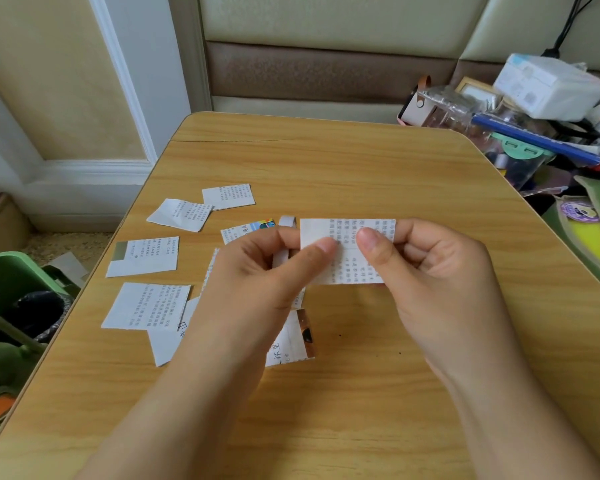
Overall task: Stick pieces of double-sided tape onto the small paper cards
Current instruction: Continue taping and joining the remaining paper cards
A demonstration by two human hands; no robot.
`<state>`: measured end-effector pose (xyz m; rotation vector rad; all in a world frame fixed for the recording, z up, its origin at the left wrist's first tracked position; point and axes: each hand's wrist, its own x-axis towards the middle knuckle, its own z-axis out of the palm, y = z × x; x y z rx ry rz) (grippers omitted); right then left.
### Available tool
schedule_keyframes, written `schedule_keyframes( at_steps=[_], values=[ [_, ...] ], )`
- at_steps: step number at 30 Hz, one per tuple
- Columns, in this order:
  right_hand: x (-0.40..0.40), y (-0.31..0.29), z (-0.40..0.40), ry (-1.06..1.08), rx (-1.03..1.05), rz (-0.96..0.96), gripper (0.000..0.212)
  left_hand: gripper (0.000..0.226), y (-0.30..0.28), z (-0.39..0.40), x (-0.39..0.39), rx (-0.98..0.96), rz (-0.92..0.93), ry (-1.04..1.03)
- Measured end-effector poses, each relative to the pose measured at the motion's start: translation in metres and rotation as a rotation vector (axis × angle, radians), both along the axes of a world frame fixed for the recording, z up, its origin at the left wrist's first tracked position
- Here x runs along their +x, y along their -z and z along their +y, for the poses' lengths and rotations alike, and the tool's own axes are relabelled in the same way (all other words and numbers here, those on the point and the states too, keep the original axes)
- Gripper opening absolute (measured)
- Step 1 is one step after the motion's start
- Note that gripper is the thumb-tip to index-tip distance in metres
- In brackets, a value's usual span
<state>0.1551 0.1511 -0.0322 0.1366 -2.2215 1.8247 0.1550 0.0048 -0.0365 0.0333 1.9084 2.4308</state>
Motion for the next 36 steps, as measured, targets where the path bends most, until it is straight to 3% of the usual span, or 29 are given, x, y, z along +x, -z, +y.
schedule_keyframes(
  at_steps=[7,9,17,22,25,27,30,34,36],
  values=[
    [0.003,-0.006,-0.001,-0.155,0.020,-0.081,0.014,0.016,-0.004,0.006,0.002,-0.171,0.135,-0.047],
    [0.004,-0.007,-0.003,-0.150,0.066,-0.052,0.006,0.021,-0.008,0.009,0.005,-0.241,0.177,-0.050],
    [0.004,-0.008,-0.007,-0.066,0.078,-0.057,0.010,0.027,-0.006,0.008,0.007,-0.378,0.216,-0.209],
    [0.002,-0.005,-0.005,-0.039,0.238,-0.164,0.023,0.030,-0.001,0.002,0.008,-0.721,0.320,-0.264],
    [0.000,0.001,0.000,-0.029,0.452,-0.255,0.043,0.031,0.005,-0.002,0.003,-1.027,0.400,-0.317],
    [-0.001,0.003,0.002,-0.026,0.642,-0.338,0.046,0.019,0.007,-0.006,-0.001,-1.217,0.351,-0.276],
    [0.001,0.007,0.004,-0.043,0.887,-0.432,0.044,0.039,0.017,-0.010,-0.006,-1.462,0.331,-0.203],
    [0.001,0.012,0.002,-0.030,0.993,-0.406,0.043,0.052,0.032,-0.003,-0.010,-1.582,0.374,-0.168],
    [0.001,0.015,0.003,-0.006,0.974,-0.361,0.032,0.051,0.033,0.001,-0.012,-1.580,0.393,-0.163]
  ],
)
